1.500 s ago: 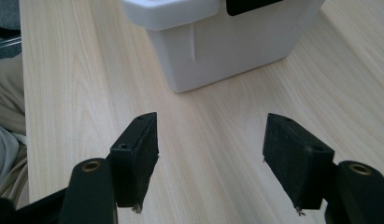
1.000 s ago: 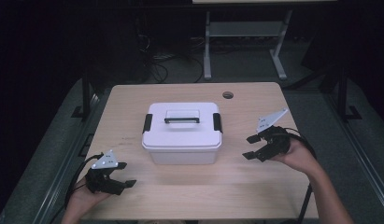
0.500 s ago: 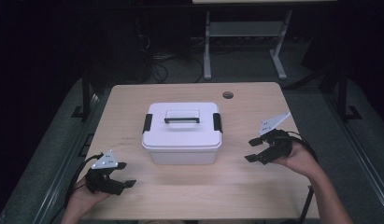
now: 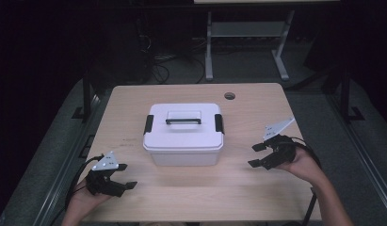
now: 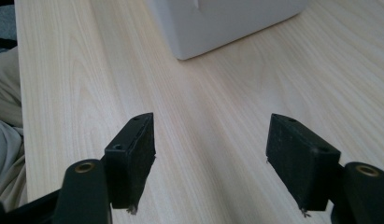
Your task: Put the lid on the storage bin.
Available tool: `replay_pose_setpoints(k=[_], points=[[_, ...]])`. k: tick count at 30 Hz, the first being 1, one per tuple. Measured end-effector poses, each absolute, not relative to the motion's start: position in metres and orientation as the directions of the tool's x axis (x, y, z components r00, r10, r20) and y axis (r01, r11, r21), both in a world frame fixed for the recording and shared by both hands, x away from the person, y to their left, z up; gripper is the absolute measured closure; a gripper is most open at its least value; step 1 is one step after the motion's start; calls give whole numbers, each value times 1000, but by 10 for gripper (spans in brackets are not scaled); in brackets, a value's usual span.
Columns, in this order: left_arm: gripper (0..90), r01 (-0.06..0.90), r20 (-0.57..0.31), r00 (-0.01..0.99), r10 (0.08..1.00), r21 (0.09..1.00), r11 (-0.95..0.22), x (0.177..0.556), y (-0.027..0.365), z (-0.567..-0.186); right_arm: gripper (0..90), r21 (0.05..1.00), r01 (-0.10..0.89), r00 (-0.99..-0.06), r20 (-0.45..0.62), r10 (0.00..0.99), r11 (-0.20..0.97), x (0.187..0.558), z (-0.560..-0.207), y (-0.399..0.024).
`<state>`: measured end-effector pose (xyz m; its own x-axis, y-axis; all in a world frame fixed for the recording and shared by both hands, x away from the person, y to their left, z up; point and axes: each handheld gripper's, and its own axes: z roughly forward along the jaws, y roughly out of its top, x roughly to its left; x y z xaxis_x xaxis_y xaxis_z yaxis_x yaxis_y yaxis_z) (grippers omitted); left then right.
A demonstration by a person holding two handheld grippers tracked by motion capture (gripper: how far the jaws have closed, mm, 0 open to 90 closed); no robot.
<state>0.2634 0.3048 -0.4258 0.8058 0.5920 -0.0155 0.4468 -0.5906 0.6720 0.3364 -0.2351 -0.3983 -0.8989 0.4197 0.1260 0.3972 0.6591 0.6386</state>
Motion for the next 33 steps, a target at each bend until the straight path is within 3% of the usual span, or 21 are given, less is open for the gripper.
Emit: replay_pose_setpoints(k=[33], points=[[217,451,-17,800,600,675,-583,263,305,-426,307,638,438,-881,164,444,633,321,-420,-252]])
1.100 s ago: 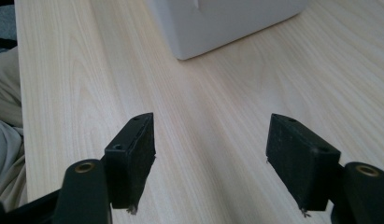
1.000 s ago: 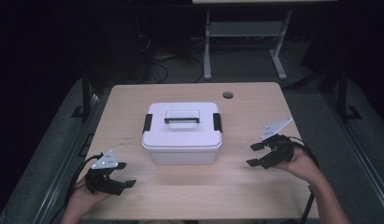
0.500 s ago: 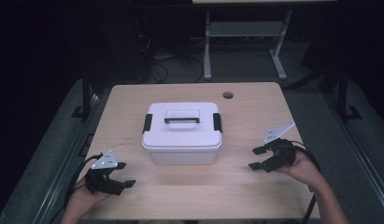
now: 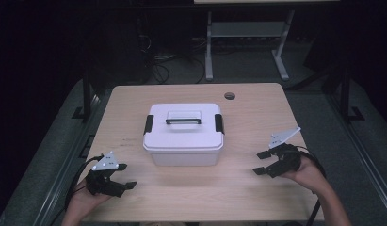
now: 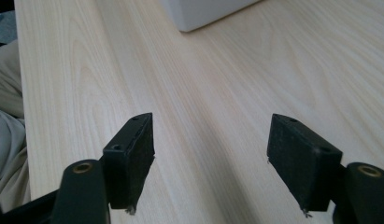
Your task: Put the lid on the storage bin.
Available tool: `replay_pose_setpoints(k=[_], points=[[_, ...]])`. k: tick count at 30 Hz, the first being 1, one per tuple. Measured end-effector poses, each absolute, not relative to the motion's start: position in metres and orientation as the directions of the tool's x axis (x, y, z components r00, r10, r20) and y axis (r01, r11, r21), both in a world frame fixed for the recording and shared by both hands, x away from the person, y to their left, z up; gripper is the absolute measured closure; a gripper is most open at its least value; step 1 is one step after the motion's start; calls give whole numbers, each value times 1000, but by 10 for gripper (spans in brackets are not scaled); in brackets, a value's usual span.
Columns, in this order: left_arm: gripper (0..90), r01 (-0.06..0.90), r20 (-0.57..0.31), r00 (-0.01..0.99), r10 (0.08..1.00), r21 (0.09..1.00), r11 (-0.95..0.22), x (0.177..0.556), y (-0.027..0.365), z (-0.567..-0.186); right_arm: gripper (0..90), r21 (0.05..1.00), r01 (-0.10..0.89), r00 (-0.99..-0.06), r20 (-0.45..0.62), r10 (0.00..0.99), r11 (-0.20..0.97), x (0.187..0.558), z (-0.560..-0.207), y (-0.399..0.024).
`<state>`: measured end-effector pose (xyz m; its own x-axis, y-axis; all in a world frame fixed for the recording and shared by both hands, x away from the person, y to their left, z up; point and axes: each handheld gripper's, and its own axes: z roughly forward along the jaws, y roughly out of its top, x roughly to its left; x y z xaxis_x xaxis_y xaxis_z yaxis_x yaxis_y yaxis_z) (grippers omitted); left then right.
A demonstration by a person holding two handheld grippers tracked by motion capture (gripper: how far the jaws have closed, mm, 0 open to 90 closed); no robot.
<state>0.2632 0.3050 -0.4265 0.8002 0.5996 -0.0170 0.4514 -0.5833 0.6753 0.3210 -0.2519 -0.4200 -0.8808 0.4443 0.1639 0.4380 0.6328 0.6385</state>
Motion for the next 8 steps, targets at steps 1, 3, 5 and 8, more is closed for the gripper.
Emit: replay_pose_setpoints(k=[1,3,5,8], points=[[216,451,-17,800,600,675,-583,263,305,-426,307,640,436,-881,162,444,633,321,-420,-252],[216,451,-15,801,598,673,-586,263,305,-427,307,647,432,-883,161,442,628,320,-420,-253],[216,452,-17,800,600,674,-584,263,305,-427,306,649,435,-881,162,445,624,317,-420,-254],[216,451,-14,800,600,673,-586,264,305,-427,307,652,430,-883,159,442,624,316,-421,-255]])
